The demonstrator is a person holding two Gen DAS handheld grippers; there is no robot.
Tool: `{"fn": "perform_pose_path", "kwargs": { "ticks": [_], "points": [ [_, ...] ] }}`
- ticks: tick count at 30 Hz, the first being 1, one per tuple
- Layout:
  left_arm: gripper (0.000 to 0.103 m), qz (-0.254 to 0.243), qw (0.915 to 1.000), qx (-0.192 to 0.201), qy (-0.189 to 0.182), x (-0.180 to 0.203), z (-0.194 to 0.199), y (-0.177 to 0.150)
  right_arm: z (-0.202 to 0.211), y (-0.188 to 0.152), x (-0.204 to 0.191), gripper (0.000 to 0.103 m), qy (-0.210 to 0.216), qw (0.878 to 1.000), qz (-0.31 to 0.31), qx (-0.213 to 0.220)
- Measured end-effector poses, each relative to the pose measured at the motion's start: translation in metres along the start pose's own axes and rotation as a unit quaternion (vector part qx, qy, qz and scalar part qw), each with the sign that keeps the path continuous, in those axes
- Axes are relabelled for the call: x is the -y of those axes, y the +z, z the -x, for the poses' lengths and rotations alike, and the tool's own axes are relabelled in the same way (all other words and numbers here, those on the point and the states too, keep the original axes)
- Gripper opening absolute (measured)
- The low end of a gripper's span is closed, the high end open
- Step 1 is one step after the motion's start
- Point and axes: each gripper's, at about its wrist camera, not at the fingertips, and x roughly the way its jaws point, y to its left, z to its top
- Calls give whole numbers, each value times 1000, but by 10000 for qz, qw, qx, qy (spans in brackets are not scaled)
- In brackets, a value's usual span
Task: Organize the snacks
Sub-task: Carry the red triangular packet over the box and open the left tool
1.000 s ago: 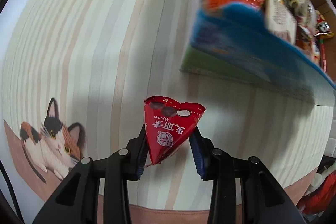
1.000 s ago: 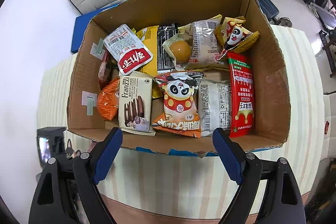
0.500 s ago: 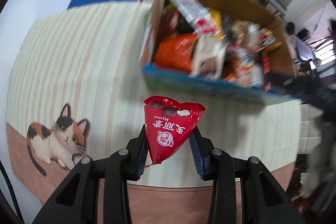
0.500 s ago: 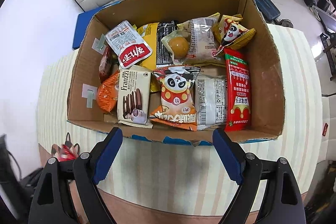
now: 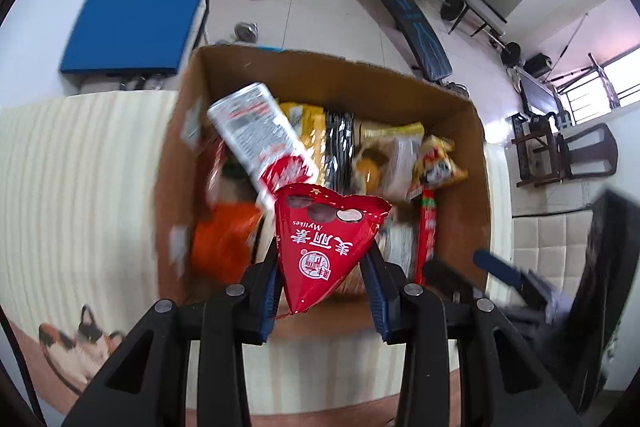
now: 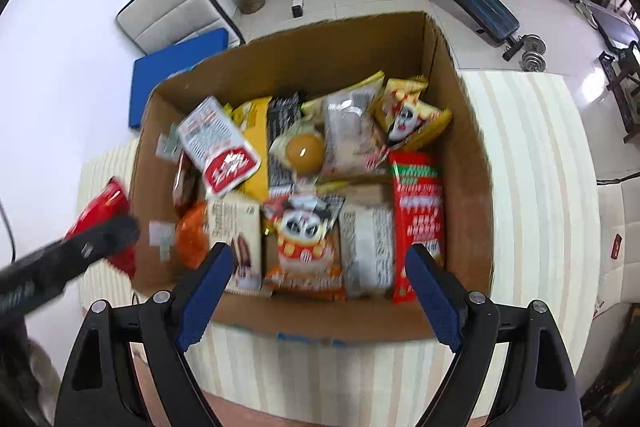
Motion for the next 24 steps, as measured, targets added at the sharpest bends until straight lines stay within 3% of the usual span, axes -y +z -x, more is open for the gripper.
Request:
{"fn": "perform_pose_path", "kwargs": {
  "ticks": [7,11,18,20,22,24],
  "points": [
    [35,134,9960,-838,-270,2,-72,69,-27,49,2,90,-211,9997,1,-140],
    [35,178,9919,-1205,-346,2,-103,84,-45,67,0,90,-362,9989,82,-285],
    [37,161,9899,-1389,-248,5,-112,85,-67,75,3,90,-427,9976,110,-530],
    [47,198,9901,-1366,-243,5,-110,84,-70,74,5,90,-429,9975,98,-557],
    [71,322,9914,-1236,-290,1,-104,84,-71,72,7,90,-407,9974,72,-582],
    [83,464,9924,-1057,-431,-5,-96,82,-71,70,9,90,-358,9974,34,-625]
  ]
}}
